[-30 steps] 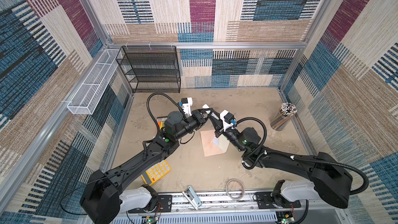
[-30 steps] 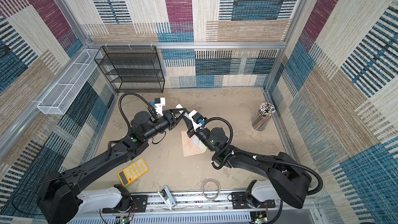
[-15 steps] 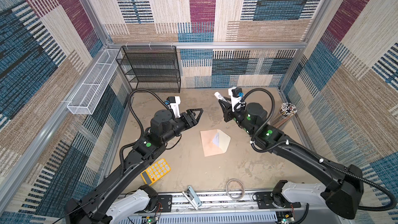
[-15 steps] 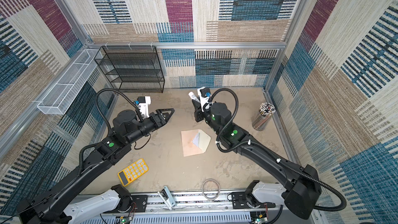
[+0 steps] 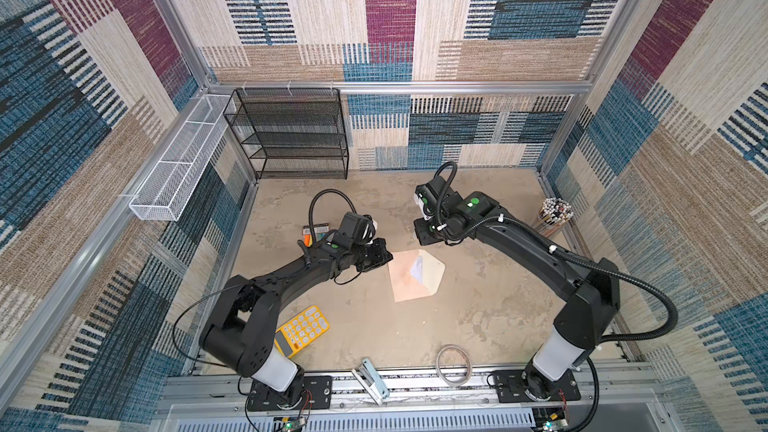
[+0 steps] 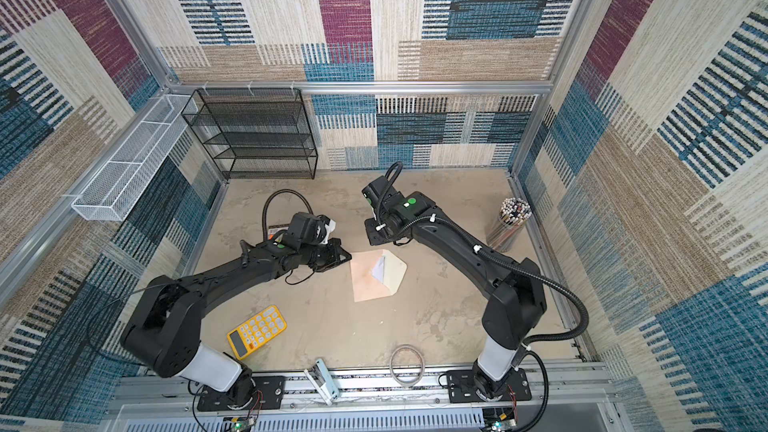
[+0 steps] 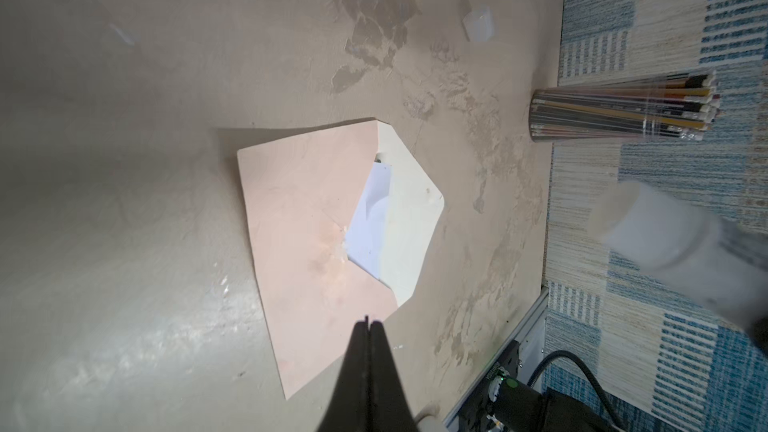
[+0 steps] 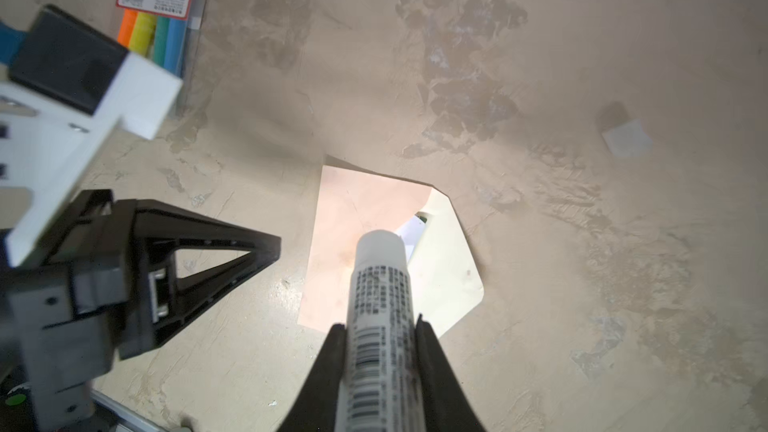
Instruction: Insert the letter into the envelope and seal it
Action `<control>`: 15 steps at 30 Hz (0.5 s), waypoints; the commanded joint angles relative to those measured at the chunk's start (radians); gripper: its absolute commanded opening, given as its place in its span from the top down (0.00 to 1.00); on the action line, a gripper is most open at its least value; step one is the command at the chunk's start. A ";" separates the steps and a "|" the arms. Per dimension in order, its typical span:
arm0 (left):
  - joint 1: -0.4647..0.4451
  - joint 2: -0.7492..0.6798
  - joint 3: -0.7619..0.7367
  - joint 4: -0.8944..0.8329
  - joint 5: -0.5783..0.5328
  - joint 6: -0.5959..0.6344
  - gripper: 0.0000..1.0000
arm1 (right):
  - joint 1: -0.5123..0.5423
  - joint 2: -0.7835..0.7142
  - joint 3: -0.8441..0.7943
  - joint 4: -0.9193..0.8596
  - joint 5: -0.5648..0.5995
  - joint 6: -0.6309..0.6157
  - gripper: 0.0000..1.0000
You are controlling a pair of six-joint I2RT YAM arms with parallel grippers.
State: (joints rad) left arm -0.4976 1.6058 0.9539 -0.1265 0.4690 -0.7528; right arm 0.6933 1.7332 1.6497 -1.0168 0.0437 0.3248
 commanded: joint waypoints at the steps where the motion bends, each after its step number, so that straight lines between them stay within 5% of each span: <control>1: 0.004 0.075 0.038 0.093 0.089 0.019 1.00 | 0.000 0.051 0.041 -0.120 -0.045 0.038 1.00; 15: 0.052 0.310 0.111 0.044 0.134 0.081 1.00 | 0.021 0.239 0.176 -0.214 -0.082 0.037 1.00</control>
State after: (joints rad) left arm -0.4515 1.9011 1.0557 -0.0570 0.5858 -0.7177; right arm 0.7063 1.9514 1.8050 -1.2026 -0.0212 0.3538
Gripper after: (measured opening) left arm 0.052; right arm 0.258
